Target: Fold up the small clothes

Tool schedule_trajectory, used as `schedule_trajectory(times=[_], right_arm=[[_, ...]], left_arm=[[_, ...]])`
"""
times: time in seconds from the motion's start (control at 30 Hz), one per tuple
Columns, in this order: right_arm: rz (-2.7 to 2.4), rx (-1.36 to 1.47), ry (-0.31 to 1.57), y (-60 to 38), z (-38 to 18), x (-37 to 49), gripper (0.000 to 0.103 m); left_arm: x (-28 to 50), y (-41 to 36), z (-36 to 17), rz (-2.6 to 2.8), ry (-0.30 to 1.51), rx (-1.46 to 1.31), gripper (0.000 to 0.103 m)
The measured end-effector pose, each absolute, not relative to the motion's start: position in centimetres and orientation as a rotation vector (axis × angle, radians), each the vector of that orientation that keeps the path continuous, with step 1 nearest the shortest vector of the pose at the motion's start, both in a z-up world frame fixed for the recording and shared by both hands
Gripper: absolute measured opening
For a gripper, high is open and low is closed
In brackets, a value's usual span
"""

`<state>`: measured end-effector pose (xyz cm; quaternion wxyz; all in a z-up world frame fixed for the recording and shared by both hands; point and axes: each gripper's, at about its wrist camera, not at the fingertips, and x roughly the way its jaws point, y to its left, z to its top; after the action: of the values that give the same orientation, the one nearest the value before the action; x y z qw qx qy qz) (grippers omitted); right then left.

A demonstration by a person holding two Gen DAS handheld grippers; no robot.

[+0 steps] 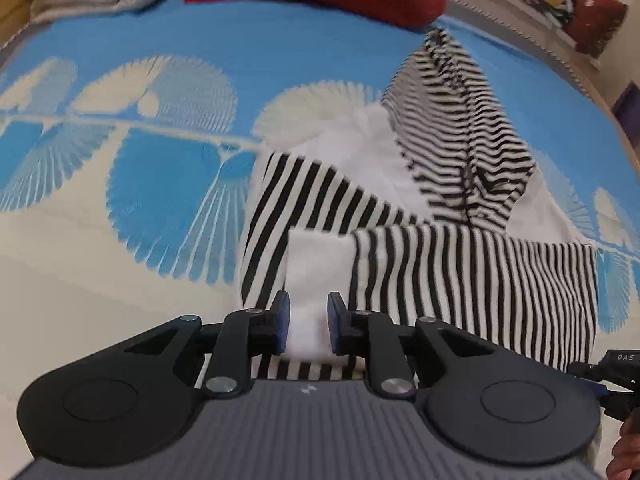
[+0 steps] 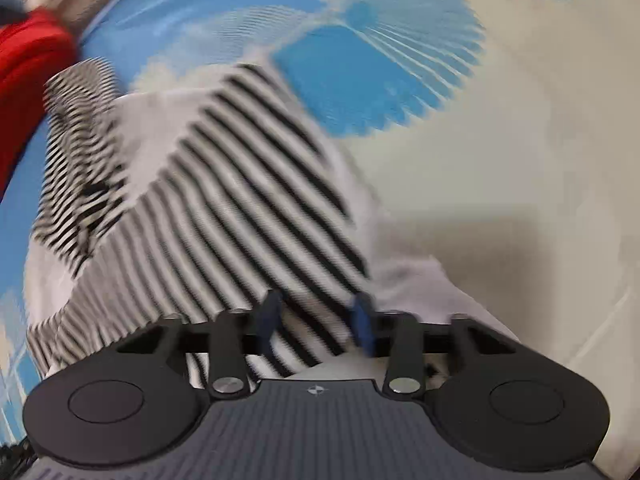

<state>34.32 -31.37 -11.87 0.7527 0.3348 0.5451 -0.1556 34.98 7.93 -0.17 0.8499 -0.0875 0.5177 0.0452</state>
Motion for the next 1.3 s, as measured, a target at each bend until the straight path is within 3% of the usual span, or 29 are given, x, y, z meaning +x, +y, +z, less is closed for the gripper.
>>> schedule_trajectory(times=[0.13,0.27,0.4,0.47,0.53,0.67,1.0,1.2,1.3], right_arm=[[-0.382,0.683,1.148,-31.3,-10.8,34.2,0.024],[-0.392,0.630,1.106,-30.7,-9.8,34.4,0.039],[-0.196,0.578,1.066,-28.6,-7.9,35.0,0.050],[-0.137,0.517,1.067,-27.4,-7.7,35.1,0.061],[-0.107,0.509,1.128,-27.0,-8.9,35.3,0.066],[-0.176,0.614,1.252,-28.1,-11.5,35.1,0.066],[-0.123,0.321,0.954,-26.8,-3.0,34.7,0.066],[-0.135,0.191,0.825,-26.9,-0.5,33.6,0.066],[-0.144,0.163,0.793,-27.2,0.4,33.0,0.066]], left_arm=[[35.8,7.9,-1.6,0.040,1.127,-0.220,0.021],[36.0,8.4,-5.6,0.057,1.290,-0.290,0.021],[35.9,7.8,-4.1,0.040,1.227,-0.270,0.022],[35.8,7.3,-3.4,0.014,1.182,-0.259,0.032],[35.9,7.0,-4.7,0.021,1.231,-0.227,0.033],[35.9,6.9,-5.5,0.036,1.278,-0.223,0.034],[35.5,5.9,1.3,0.108,1.031,-0.160,0.044],[34.8,5.3,3.3,0.089,0.887,-0.119,0.044],[34.3,5.0,4.3,0.098,0.785,-0.087,0.050]])
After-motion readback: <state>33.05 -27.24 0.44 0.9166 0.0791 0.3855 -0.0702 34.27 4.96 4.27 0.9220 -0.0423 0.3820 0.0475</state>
